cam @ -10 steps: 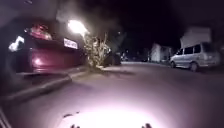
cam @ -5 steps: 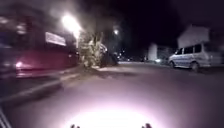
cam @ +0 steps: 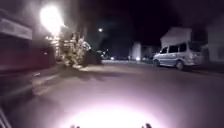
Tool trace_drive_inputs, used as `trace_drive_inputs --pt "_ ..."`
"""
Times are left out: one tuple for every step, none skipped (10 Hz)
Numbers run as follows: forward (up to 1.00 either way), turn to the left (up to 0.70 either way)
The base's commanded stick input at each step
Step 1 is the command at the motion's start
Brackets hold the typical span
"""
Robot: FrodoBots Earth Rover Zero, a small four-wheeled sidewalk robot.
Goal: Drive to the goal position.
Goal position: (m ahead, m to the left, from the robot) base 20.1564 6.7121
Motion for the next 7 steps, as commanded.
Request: trace_drive_inputs --pt "0.85 0.00" --pt "0.85 0.00" --pt "0.85 0.00" --pt "0.85 0.00" --pt "0.85 0.00" --pt "0.85 0.00" --pt "0.85 0.00"
